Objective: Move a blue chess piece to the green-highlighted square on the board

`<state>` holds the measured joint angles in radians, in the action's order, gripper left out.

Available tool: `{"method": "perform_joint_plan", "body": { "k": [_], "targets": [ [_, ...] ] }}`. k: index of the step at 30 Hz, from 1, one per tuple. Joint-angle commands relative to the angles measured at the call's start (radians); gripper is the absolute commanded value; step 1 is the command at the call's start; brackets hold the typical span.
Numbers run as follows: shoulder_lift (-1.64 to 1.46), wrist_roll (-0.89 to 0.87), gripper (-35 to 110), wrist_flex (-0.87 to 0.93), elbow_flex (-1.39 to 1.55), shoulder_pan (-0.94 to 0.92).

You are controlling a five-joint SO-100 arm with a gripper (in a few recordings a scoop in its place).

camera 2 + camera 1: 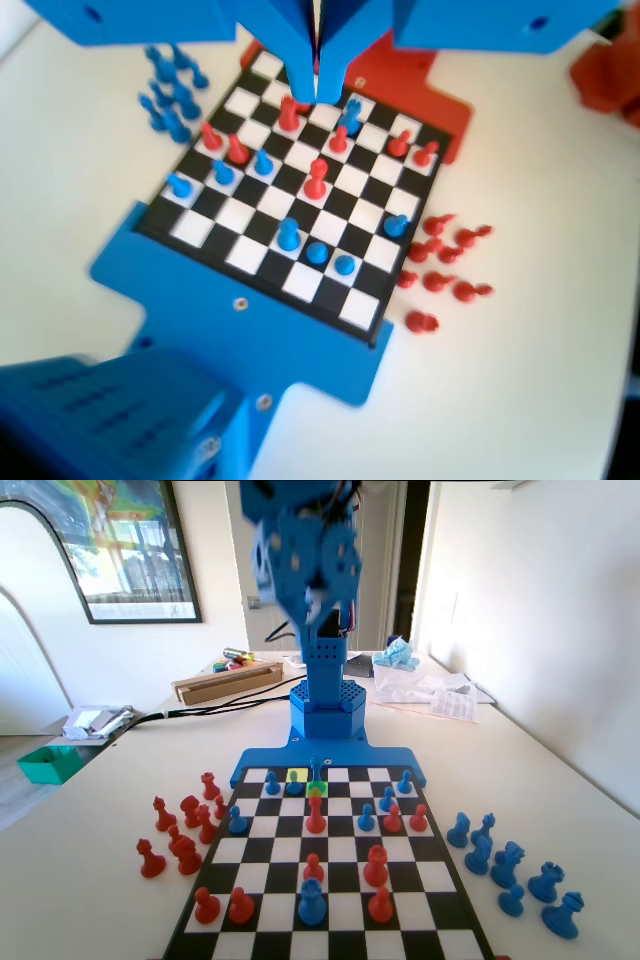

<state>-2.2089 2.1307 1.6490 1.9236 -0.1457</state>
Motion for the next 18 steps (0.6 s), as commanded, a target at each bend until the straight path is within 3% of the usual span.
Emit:
{"method": "perform_joint_plan", "body": {
  "k": [1,9,18],
  "targets": [
    [-0.115,-0.061,1,0.083,-0.112,0.000],
    [-0.272,-0.196,1,0.183,-0.133,-0.028],
    [-0.517,-0.245,1,0.170,0.006,-0.012]
  ]
}}
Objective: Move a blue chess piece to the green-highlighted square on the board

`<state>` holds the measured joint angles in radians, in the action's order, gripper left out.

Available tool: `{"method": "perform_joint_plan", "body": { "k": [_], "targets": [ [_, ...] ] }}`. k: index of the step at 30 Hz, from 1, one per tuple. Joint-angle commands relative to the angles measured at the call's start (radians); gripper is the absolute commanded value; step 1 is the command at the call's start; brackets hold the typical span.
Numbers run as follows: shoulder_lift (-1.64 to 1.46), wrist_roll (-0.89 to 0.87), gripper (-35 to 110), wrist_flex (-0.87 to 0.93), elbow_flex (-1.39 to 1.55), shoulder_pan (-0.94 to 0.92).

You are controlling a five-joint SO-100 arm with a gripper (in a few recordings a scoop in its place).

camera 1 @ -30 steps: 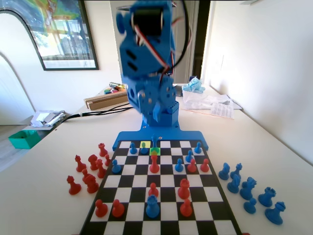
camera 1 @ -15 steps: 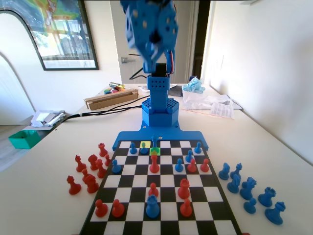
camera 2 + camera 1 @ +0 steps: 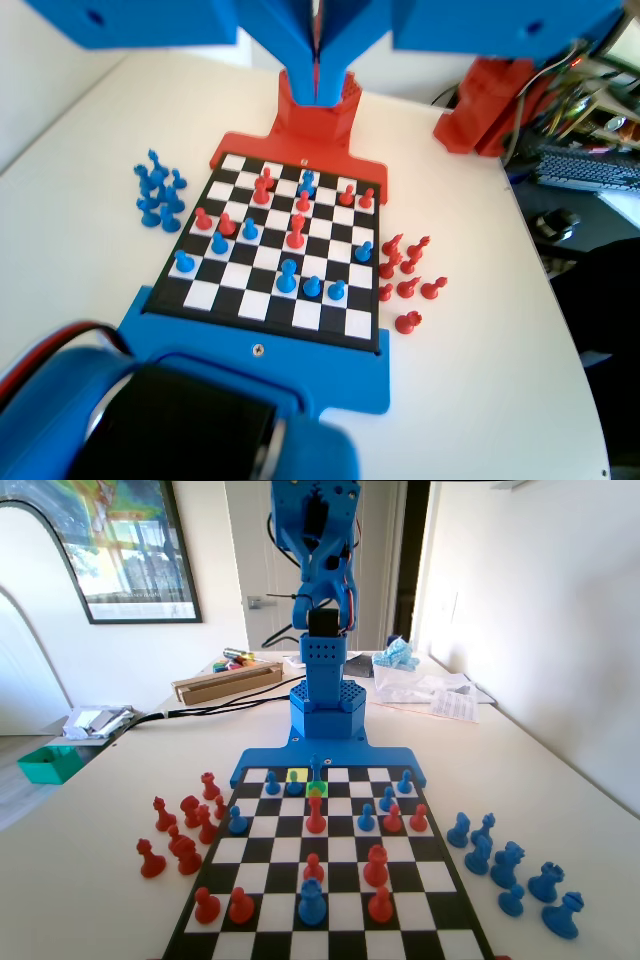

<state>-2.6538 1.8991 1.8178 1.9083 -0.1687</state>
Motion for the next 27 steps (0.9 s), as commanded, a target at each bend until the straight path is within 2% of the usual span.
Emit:
{"method": "perform_joint_plan", "body": {
  "k": [1,18,27],
  "targets": [
    [-0.094,-0.018,1,-0.009,0.035,0.018],
    [-0.347,-0.107,1,-0.224,0.259,0.112],
    [-0.397,-0.120,1,-0.244,0.268,0.147]
  ]
}}
